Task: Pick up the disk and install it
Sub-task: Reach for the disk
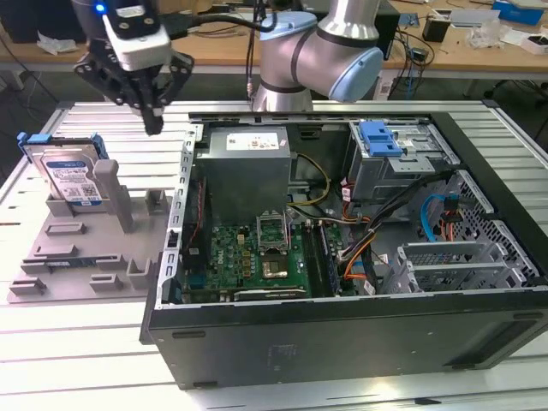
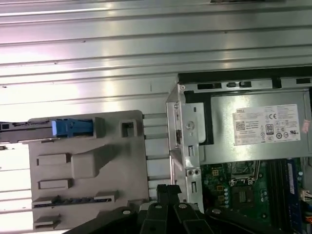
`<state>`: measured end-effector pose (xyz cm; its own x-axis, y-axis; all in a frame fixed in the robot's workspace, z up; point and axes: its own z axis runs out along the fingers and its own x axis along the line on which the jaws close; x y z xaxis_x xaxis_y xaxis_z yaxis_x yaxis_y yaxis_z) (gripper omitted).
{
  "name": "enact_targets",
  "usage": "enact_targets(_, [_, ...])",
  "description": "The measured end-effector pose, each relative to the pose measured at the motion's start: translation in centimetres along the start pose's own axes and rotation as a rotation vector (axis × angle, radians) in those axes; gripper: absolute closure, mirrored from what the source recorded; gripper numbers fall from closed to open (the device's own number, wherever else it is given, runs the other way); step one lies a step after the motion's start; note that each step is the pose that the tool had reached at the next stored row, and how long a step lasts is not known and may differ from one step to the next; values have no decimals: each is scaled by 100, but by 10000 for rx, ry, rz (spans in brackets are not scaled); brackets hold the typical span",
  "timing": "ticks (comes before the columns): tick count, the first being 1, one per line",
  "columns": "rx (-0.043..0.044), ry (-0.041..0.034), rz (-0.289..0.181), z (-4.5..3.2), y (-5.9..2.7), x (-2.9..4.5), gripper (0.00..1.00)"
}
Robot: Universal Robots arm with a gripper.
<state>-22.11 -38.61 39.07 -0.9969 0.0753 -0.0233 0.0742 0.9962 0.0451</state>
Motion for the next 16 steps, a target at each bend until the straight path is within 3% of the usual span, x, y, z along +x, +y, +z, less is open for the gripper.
enact_targets(2, [0,-1,-2,4,14,137,89])
enact_targets(8, [0,-1,-1,14,57,458,89])
enact_targets(11, [1,-1,0,24,109,718,89])
enact_targets(16, [2,0,-2,36,178,984,89])
